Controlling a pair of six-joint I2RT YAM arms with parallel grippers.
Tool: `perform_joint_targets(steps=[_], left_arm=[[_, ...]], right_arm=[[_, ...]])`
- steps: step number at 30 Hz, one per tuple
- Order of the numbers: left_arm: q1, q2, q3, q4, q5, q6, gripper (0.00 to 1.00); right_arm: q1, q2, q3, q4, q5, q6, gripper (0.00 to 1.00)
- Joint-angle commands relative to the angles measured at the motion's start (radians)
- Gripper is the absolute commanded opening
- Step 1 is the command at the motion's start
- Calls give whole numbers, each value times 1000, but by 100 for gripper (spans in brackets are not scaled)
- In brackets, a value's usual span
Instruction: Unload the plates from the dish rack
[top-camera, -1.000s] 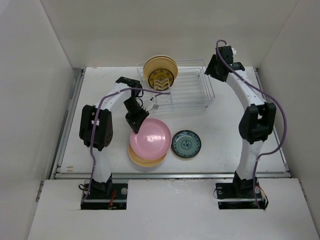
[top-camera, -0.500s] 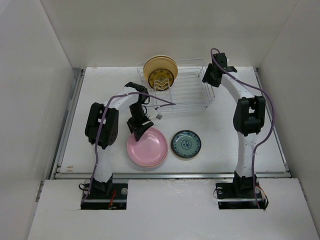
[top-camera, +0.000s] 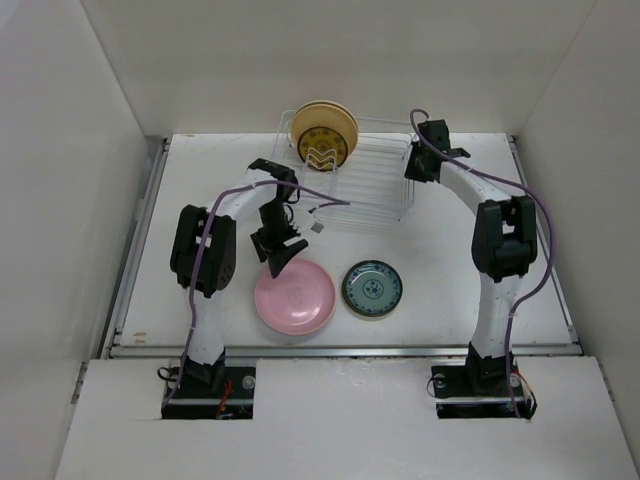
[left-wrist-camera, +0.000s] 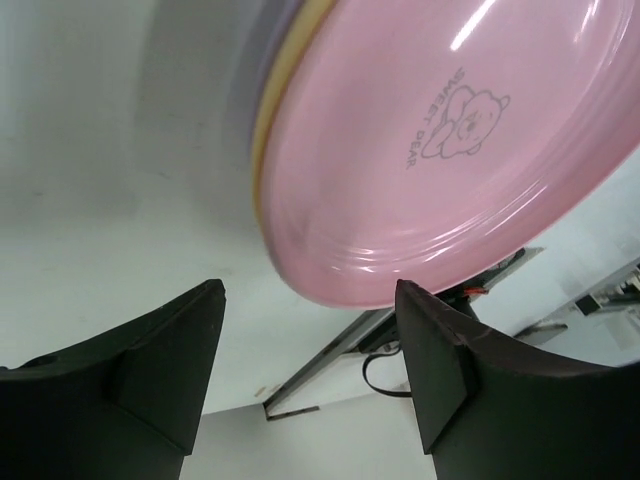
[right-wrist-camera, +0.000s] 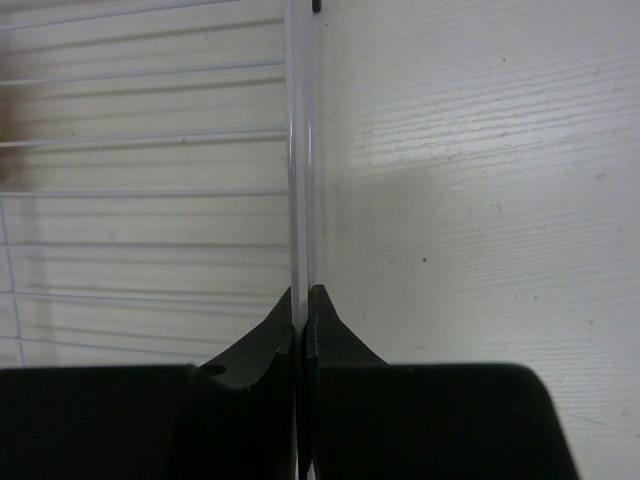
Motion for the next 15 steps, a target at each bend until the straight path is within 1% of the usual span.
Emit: perform_joint_targets(steps=[1,2,3,5,8,9,12,14,15], left_arm=[[7,-38,105,-281,-3,-13,66],[18,-38,155,-281,8,-13,67],[18,-47,172,-281,37,-25,67],[18,-56,173,-268,48,-26,68],[18,-47,173,-258,48,-26,68],[18,-47,173,-258,48,-26,67],[27,-58,223,-258,105,-26,66],[36,-58,312,-229,154,-47,64],[49,-58,344,-204,154,-65,63]], right_arm=[[-12,-42,-21,3,61,26,0],[-12,-54,-33,3,61,26,0],[-12,-66,-42,3,61,26,0],[0,-89,-71,15,61,17,0],[9,-89,-71,26,80,8,0],[9,-89,-62,17,81,-9,0],[9,-70,-51,29,90,-87,0],[9,-70,-39,40,90,-176,0],[9,-70,-30,53,62,-214,0]])
